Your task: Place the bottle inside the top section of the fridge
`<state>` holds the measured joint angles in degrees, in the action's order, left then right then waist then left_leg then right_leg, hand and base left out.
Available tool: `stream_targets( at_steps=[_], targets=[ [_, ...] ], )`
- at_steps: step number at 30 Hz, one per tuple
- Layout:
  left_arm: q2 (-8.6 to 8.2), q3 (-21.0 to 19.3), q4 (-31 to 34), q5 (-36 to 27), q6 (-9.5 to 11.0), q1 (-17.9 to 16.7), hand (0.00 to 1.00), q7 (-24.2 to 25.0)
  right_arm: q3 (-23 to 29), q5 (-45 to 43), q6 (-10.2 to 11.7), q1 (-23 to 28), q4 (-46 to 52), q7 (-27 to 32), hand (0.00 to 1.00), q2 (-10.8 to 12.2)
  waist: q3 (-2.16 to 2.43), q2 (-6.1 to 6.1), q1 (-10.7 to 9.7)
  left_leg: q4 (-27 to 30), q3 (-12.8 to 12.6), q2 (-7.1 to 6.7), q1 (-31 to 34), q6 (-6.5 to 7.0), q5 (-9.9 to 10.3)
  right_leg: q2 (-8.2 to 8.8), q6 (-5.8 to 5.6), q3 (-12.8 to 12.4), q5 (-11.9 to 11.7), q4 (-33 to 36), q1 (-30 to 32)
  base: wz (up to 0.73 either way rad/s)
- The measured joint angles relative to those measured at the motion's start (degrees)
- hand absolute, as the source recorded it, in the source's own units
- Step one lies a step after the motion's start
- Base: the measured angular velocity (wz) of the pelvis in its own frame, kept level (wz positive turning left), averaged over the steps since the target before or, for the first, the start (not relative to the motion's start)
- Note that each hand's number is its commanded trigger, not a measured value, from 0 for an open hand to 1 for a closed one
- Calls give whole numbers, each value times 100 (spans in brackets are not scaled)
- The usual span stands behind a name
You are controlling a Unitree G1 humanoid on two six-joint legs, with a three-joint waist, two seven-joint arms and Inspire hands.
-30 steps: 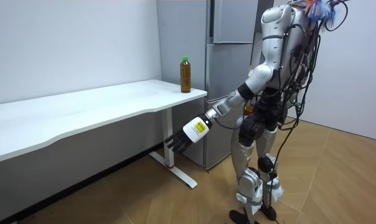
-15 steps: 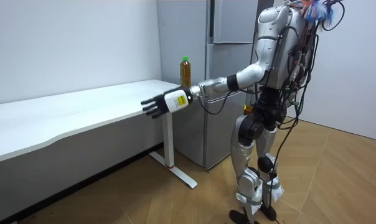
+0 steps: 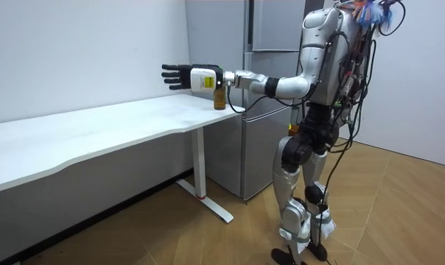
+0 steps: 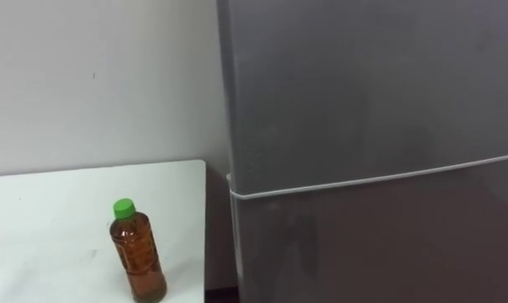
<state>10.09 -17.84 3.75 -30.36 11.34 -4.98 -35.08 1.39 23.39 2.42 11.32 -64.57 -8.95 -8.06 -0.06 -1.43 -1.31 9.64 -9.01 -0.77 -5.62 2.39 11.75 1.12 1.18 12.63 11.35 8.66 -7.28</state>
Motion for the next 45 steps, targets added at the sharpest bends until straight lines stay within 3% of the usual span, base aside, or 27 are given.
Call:
stream_targets(
  at_steps=[3, 7, 11, 15, 21, 27, 35, 45],
  targets=[
    [0, 19, 216, 94, -77, 101, 0, 127, 0, 1, -6, -18, -1, -1, 0, 3, -25, -23, -36, 3, 32, 0, 24, -2, 2, 0, 0, 14, 0, -6, 6, 4],
    [0, 76, 586, 88, -194, 241, 0, 367, 3, -56, -83, -61, 0, 0, 0, -1, -25, -35, -73, 32, 34, 0, 81, -1, 2, 0, 0, 21, 1, -3, 42, 1],
    [0, 145, 701, 47, -468, 685, 0, 687, -8, -126, -178, -71, 101, -3, 0, 1, -12, -35, -122, 81, 35, 4, 94, 5, 7, 4, 0, 43, 0, 1, 42, 3],
    [-4, 396, 890, -309, -580, 998, 0, 1088, 23, -48, -249, -110, 90, -50, 0, -1, -16, -61, -245, 81, 16, 1, 81, 6, 6, 8, 1, 29, -2, 0, 30, 1],
    [-22, 888, 1069, -310, -852, 1074, 0, 1773, 48, -50, -261, -249, -41, -58, 0, 41, -32, -76, -521, 73, -33, 3, 43, 5, 6, 3, 1, -41, -1, -1, 21, -4],
    [-45, 1258, 1080, -340, -1068, 1425, 0, 2286, 44, -69, -312, -365, -170, -124, 0, 46, -39, -72, -644, 89, -119, 9, 46, 6, 6, -6, 2, -169, -2, 7, 50, -6],
    [-156, 1689, 1141, -378, -1279, 1593, 0, 2683, -16, -84, -379, -459, -137, -11, 0, 54, -2, -113, -792, 125, -121, 6, 167, 7, 5, 2, 4, -142, -5, 11, 146, 1],
    [-269, 1795, 1207, -392, -1388, 1724, 0, 2854, -30, -76, -379, -496, -138, -3, 0, 60, -15, -83, -790, 139, -111, 5, 214, 7, 4, 3, 8, -141, -14, 5, 172, 0]
  ],
)
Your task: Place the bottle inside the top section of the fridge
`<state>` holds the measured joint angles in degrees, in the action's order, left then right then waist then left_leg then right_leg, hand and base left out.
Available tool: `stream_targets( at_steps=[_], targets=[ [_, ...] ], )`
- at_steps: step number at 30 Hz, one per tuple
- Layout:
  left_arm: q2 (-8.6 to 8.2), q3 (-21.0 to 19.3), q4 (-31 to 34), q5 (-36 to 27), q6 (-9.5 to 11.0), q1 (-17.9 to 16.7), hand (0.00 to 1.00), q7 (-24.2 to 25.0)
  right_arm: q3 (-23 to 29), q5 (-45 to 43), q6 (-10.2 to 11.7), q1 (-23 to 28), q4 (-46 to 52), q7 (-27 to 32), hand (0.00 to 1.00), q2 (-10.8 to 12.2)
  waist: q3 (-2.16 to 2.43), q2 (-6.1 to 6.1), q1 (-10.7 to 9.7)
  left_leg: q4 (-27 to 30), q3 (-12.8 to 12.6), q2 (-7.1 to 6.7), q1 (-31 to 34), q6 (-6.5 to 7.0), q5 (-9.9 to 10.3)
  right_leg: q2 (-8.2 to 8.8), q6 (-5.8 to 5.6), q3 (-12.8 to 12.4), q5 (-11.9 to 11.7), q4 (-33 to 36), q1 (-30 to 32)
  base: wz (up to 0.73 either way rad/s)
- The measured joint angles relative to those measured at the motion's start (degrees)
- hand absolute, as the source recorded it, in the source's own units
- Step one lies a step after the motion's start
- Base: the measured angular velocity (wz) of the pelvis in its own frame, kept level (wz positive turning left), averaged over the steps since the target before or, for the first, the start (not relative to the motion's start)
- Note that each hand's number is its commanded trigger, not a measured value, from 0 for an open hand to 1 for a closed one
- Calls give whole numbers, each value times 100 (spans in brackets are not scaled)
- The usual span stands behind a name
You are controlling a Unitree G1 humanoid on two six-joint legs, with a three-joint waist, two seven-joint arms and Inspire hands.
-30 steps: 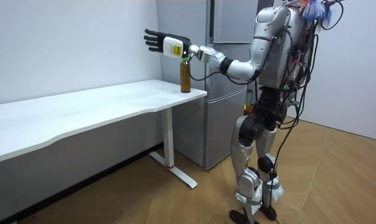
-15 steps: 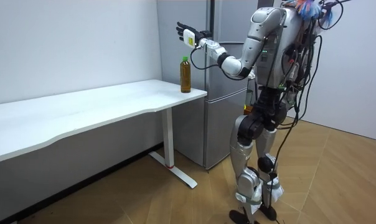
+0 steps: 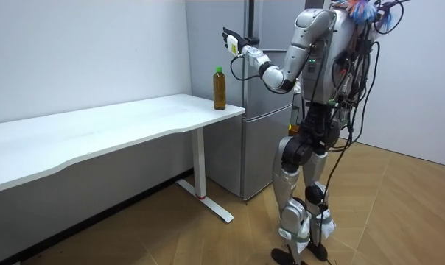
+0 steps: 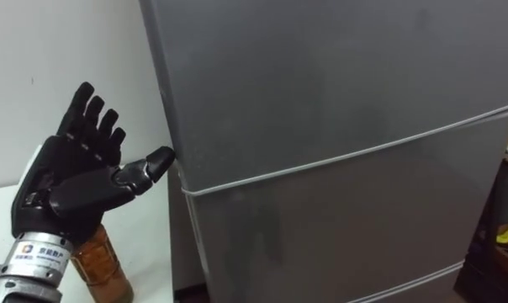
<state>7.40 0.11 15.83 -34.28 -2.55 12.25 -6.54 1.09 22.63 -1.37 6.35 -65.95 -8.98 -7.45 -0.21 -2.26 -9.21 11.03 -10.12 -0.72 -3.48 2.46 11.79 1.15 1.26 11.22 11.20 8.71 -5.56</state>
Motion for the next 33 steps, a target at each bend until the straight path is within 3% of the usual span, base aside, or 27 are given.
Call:
stream_targets(
  at_steps=[7, 24, 33],
  targets=[
    [-166, 133, 55, -1, -16, 0, 0, 8, -154, 55, -3, -62, -44, 8, 0, -20, 4, 2, -29, 40, 81, -14, 69, 1, -1, -5, -3, -4, -2, -12, 6, 9],
    [-217, 246, 64, -216, -17, 0, 0, 9, -222, 236, 2, -84, -115, -48, 0, -91, 26, -76, -41, 41, 85, -23, 121, 8, -4, -8, -3, 27, -11, -84, -16, 3],
    [-198, 315, 65, -395, -16, 0, 0, 182, -245, 231, 1, -201, -290, -135, 0, -111, 10, -82, -41, 55, 67, -24, 198, 10, -6, -9, -2, 11, -12, -86, 37, 2]
  ],
)
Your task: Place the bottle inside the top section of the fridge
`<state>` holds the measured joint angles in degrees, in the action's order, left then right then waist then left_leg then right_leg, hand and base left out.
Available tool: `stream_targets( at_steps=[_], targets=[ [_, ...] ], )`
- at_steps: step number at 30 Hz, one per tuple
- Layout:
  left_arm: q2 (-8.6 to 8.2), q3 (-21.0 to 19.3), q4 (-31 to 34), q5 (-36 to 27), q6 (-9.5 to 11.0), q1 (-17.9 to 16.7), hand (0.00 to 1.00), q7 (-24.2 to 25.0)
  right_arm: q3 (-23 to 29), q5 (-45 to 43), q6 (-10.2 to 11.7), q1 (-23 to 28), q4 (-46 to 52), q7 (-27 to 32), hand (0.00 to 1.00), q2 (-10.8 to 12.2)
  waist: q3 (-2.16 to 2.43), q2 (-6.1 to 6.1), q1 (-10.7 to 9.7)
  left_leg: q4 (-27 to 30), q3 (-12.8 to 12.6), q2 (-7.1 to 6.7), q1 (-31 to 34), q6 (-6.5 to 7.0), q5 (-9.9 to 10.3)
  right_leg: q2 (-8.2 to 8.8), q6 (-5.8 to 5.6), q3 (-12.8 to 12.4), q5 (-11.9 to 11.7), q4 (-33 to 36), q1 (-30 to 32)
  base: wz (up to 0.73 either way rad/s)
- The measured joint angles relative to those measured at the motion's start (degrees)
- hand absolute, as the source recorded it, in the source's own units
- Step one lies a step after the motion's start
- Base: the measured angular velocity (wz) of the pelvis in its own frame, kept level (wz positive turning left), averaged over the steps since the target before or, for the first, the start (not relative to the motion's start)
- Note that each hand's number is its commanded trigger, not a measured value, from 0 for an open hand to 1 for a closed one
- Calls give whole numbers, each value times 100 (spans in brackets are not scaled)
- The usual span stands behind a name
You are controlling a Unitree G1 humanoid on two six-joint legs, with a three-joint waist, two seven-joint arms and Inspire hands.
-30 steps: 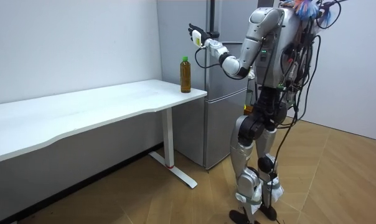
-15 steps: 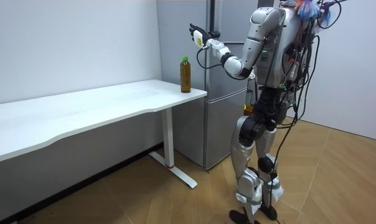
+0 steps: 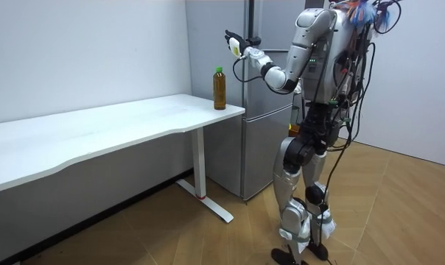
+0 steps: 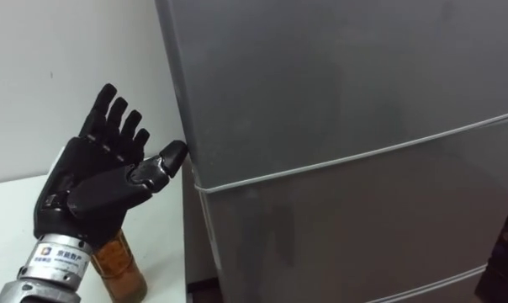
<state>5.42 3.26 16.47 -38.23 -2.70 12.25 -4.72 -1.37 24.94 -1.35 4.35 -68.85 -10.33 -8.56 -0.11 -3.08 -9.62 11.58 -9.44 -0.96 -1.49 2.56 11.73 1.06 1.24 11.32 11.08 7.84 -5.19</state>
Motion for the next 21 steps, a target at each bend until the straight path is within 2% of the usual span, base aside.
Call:
stream_targets(
  at_steps=[7, 12, 21],
  targets=[
    [61, 113, 13, -18, -1, 0, 0, 156, -21, -3, -1, -34, -49, -72, 0, -20, -5, 5, 25, 1, 9, -4, 10, 1, -1, 1, 0, -12, 0, -4, 4, 0],
    [83, 182, 134, 33, -108, 0, 0, 288, -21, -1, -2, -32, -49, -69, 0, -24, -5, 5, 33, 15, 9, -5, 33, 4, -2, 5, 0, 9, 0, -3, 6, 4],
    [85, 615, 208, 60, -119, 0, 0, 567, -134, 37, 18, -39, -49, -46, 0, -38, -7, -2, 36, 20, 9, -6, 43, 12, -7, 9, 0, 12, 0, -2, 16, 0]
  ],
)
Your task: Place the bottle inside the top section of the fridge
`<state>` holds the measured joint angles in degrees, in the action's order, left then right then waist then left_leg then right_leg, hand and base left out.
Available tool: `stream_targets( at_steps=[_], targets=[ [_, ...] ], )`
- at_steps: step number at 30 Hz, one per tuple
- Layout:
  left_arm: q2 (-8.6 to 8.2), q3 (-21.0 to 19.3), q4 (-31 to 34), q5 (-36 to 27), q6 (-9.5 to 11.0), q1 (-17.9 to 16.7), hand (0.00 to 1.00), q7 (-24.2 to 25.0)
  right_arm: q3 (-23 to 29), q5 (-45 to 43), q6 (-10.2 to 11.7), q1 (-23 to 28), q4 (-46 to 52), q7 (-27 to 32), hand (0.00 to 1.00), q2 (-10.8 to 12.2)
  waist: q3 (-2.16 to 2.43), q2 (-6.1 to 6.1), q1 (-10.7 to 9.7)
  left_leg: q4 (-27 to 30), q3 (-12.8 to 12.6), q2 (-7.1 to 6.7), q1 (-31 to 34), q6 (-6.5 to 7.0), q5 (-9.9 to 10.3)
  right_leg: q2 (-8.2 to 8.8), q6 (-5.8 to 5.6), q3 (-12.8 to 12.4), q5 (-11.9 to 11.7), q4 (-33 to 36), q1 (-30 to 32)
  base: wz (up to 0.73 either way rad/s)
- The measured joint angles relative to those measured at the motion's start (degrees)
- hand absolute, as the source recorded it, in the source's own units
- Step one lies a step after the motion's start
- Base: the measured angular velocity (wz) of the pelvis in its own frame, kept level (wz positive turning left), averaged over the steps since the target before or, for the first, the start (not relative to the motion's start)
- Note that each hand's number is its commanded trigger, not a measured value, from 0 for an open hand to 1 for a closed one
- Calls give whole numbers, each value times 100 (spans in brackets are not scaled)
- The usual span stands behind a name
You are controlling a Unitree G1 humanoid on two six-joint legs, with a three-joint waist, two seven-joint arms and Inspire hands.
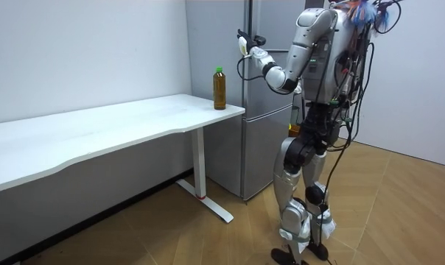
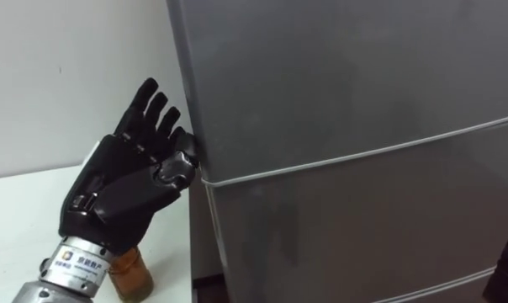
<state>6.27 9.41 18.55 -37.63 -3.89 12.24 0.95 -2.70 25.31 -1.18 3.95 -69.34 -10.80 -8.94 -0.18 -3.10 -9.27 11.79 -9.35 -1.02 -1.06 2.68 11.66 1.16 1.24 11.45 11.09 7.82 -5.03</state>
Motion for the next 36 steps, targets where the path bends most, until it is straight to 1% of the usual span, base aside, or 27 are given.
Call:
stream_targets(
  at_steps=[4, 6, 13, 15, 16, 17, 18, 19, 20, 21, 22, 26, 29, 30, 31, 32, 34, 35, 36],
  targets=[
    [-31, 143, 15, 0, 1, 0, 0, 157, -47, 50, 33, 3, 1, 1, 0, -3, 4, -8, -31, 0, -8, 4, 0, 0, 0, -1, 1, -9, 0, 3, 6, -2],
    [-2, 203, 16, -26, 6, 0, 0, 197, -113, 139, 35, 4, 11, 3, 0, -19, 3, -7, -24, 0, -8, 5, -1, 0, 0, -1, 1, -6, 1, 7, 5, 0],
    [-9, 258, 16, -26, 15, 0, 0, 202, -170, 135, 34, -1, 20, 4, 0, -28, -7, 9, -30, -2, -13, -4, -1, 0, 0, 7, 0, -10, 1, 6, 4, 0],
    [-8, 259, 15, -12, 15, -2, 0, 202, -165, 111, 33, -1, 39, -7, 0, -28, -13, 20, -61, -2, -9, -10, 3, 1, -1, 13, -2, -7, 2, 6, 1, 2],
    [-7, 261, 15, -8, 16, -2, 14, 203, -166, 114, 33, -1, 43, -10, 0, -28, -10, 15, -72, -2, -7, -12, 6, 3, -2, 14, -3, -5, 2, 4, 0, 7],
    [-4, 262, 16, -9, 21, -2, 48, 203, -168, 122, 33, -6, 57, -13, 0, -28, -7, 13, -115, 1, -6, -19, 22, 9, -6, 19, -6, 5, 2, 0, 0, 12],
    [-5, 267, 16, -11, 25, -2, 58, 203, -172, 125, 34, -16, 62, -28, 0, -27, -5, 12, -158, 3, -6, -27, 40, 20, -12, 25, -10, 11, 3, -1, 5, 13],
    [-5, 278, 16, -11, 26, -2, 74, 203, -172, 125, 34, -17, 62, -34, 0, -27, -4, 10, -161, 3, -6, -30, 42, 22, -13, 28, -13, 11, 3, -1, 6, 10],
    [-4, 293, 16, -9, 27, -2, 87, 203, -170, 124, 35, -17, 61, -42, 0, -30, -1, 9, -162, 3, -6, -37, 43, 24, -14, 34, -19, 11, 5, -1, 5, 5],
    [-3, 302, 16, -9, 35, -2, 96, 203, -170, 124, 35, -17, 61, -53, 0, -34, -1, 9, -162, 3, -6, -45, 46, 28, -17, 42, -26, 11, 7, -1, 4, 5],
    [-3, 302, 16, -8, 43, -2, 100, 203, -170, 124, 35, -17, 61, -58, 0, -36, 0, 7, -163, 2, -6, -50, 47, 32, -19, 46, -29, 11, 8, 0, 4, 5],
    [13, 277, 15, -26, 73, -62, 100, 202, -173, 128, 35, -17, 61, -70, 0, -41, 4, 17, -157, -1, -7, -76, 63, 36, -20, 68, -46, -8, 15, 4, 3, 9],
    [27, 277, 15, -97, 133, -96, 100, 202, -217, 140, 35, -18, 62, -78, 0, -44, 9, 46, -151, -1, -21, -85, 105, 84, -21, 74, -55, -32, 19, 4, 12, 19],
    [25, 290, 18, -104, 145, -95, 97, 202, -256, 140, 35, -33, 64, -77, 0, -56, 12, 53, -149, -1, -83, -83, 115, 90, -20, 81, -65, -44, 25, 8, 12, 17],
    [25, 304, 21, -107, 153, -95, 83, 207, -279, 140, 35, -42, 65, -77, 0, -65, 12, 53, -149, -1, -119, -79, 117, 94, -19, 84, -71, -45, 28, 10, 12, 11],
    [25, 372, 55, -106, 155, -92, 77, 216, -281, 148, 35, -54, 65, -77, 0, -74, 15, 48, -153, -4, -146, -78, 123, 103, -17, 87, -76, -54, 29, 16, 16, 3],
    [17, 499, 81, -109, 156, -83, 72, 216, -284, 152, 36, -60, 71, -77, 0, -75, 23, 36, -169, -6, -157, -74, 124, 117, -8, 85, -79, -68, 29, 27, 23, -2],
    [15, 615, 153, -113, 161, -81, 71, 233, -284, 152, 36, -52, 71, -74, 0, -76, 24, 34, -184, -10, -160, -70, 124, 118, -8, 84, -79, -69, 29, 44, 31, 0],
    [45, 694, 217, -122, 173, -100, 70, 320, -284, 154, 34, -31, 70, -70, 0, -81, 23, 35, -173, -11, -160, -63, 125, 118, -8, 81, -78, -70, 29, 77, 48, 0]
  ],
)
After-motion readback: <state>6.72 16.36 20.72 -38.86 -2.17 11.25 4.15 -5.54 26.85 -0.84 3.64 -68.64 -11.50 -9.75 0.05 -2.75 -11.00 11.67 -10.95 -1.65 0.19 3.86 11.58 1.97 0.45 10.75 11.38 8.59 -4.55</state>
